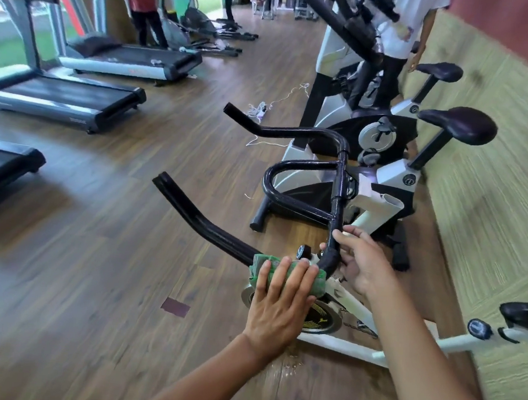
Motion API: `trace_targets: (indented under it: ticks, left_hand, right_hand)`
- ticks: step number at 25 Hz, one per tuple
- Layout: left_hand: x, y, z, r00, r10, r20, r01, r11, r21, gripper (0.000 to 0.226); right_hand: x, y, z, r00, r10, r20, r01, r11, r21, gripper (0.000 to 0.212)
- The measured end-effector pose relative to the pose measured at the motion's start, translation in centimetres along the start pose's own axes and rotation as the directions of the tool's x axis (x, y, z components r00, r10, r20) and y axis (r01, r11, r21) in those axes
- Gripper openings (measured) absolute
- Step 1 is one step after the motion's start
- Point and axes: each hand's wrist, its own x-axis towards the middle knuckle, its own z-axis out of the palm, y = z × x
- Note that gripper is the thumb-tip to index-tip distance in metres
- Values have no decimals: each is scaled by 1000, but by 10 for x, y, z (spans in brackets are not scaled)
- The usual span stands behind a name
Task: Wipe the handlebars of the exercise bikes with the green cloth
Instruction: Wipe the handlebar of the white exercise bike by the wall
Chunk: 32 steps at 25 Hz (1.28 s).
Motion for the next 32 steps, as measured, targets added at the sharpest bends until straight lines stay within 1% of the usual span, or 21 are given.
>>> trace_targets:
  ticks: [2, 4, 6, 7, 10, 12, 13, 15, 18, 20, 22, 23, 24, 26, 28, 30, 32]
  left_hand:
    - [5, 22, 1, 998, -64, 15, 62, 995, 78, 49]
    - [12, 42, 5, 992, -123, 32, 116, 979, 169, 56]
    - [20, 58, 8, 977, -199, 76, 176, 955, 239, 72]
    - [24, 64, 8, 965, -241, 104, 207, 943, 261, 79]
    - [35, 78, 9, 932, -327, 155, 275, 919, 284, 82]
    - [38, 84, 8, 920, -360, 152, 317, 915, 251, 79]
    - [39, 86, 6, 914, -375, 157, 336, 914, 227, 76]
    - [39, 89, -1, 903, -389, 181, 355, 914, 195, 71]
    - [42, 88, -16, 894, -377, 243, 346, 924, 162, 70]
    - [48, 83, -24, 892, -380, 244, 360, 925, 125, 63]
    - [58, 77, -30, 888, -404, 219, 399, 915, 68, 51]
    - [63, 74, -34, 873, -428, 233, 430, 902, 47, 50]
    - [70, 71, -39, 836, -465, 293, 475, 879, 41, 51]
    - [82, 63, -47, 701, -531, 477, 565, 821, 83, 56]
    - [99, 53, -55, 594, -540, 596, 620, 780, 89, 52]
    - [113, 43, -57, 531, -545, 649, 691, 721, 41, 45]
    - [120, 32, -55, 492, -551, 674, 781, 622, -62, 41]
  right_hand:
    - [-1, -1, -3, 999, 10, 42, -11, 1000, 6, 24]
    - [0, -1, -8, 998, 5, 66, -2, 999, -42, 27]
    - [2, 2, -13, 998, -11, 68, 19, 992, -121, 25]
    - [2, 5, -15, 998, -23, 66, 32, 991, -132, 21]
    - [-1, 14, -25, 999, -45, -4, 45, 997, -70, 6]
    - [-8, 20, -36, 1000, -16, -6, 15, 1000, -24, 9]
    - [-14, 23, -42, 1000, 17, 23, -16, 1000, -7, 13]
    - [-24, 29, -52, 984, 108, 138, -114, 993, 32, 24]
    - [-40, 38, -60, 921, 224, 320, -270, 957, 109, 38]
    - [-48, 41, -62, 889, 233, 395, -324, 928, 182, 43]
    - [-53, 40, -64, 881, 184, 436, -301, 928, 217, 45]
    - [-53, 40, -65, 886, 160, 436, -281, 932, 228, 45]
    - [-53, 40, -65, 896, 141, 421, -255, 940, 227, 44]
    - [-50, 38, -63, 930, 106, 352, -187, 961, 204, 39]
    - [-46, 33, -60, 962, 54, 267, -109, 975, 193, 31]
    - [-44, 24, -55, 980, -13, 197, -18, 988, 152, 27]
    - [-43, 17, -49, 985, -75, 156, 56, 991, 123, 27]
